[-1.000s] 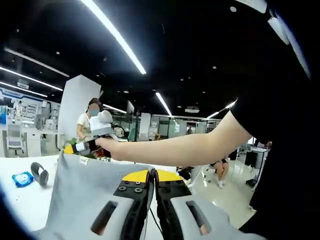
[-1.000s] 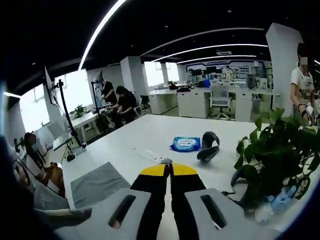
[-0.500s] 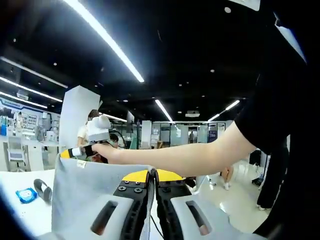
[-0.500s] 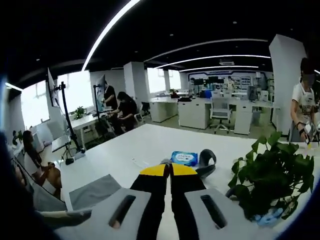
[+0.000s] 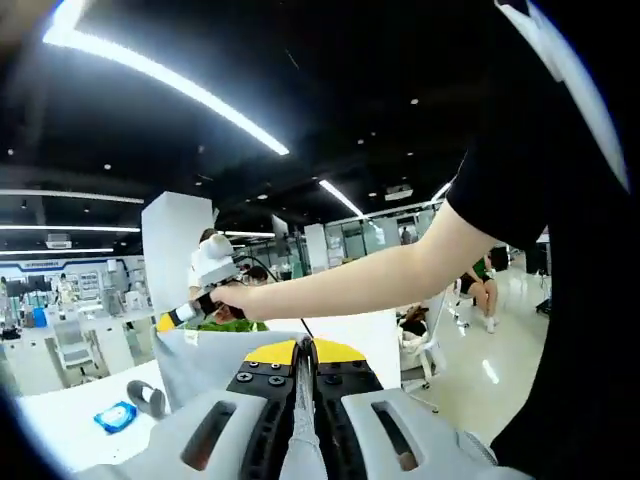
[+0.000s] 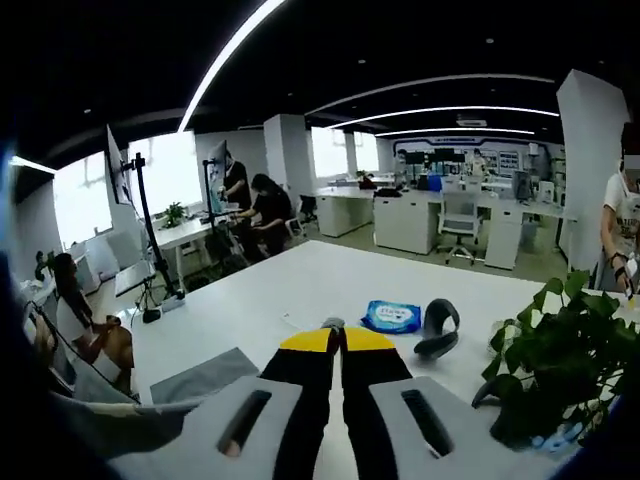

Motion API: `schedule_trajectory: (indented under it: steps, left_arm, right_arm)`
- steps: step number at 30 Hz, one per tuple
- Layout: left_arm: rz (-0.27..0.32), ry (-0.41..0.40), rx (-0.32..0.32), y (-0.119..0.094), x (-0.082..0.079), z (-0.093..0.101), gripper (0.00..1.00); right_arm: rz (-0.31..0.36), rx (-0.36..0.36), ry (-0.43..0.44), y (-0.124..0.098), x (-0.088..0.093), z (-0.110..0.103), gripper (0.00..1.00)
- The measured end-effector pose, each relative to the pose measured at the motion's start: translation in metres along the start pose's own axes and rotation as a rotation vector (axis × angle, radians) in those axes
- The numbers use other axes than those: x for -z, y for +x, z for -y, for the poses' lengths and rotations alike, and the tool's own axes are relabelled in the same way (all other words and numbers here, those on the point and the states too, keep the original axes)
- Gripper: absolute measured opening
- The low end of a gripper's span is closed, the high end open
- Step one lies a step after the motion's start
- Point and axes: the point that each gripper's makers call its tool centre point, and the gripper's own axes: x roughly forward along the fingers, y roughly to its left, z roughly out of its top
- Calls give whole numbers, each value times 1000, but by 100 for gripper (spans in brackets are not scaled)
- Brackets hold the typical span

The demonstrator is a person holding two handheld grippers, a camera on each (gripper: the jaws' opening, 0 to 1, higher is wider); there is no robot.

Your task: Fold the towel on the table until its edges align and the towel forms a compact rectangular stack.

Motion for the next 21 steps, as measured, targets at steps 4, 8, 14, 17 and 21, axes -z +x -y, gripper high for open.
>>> schedule_trajectory:
  steps: [4,8,14,17,21]
  left_arm:
    - [-10,-48,-54,-28,5,-13,4]
    - [-23,-78,-107,-53,11,-20,4]
    - [-77,-132,-186,-79,39,-28,4]
    - [-92,-164,-211,-87,50,-31,4]
    - [-132,-163,-239,-97,67,-32,4]
  right_arm:
    - [2,-40,-14,20,1,-20,0]
    - [20,-81,9,36,3,-39,0]
    - [-8,-123,22,57,14,-56,0]
    - [-40,-133,8,68,25,-62,0]
    - [-60,-147,21,77,36,-71,0]
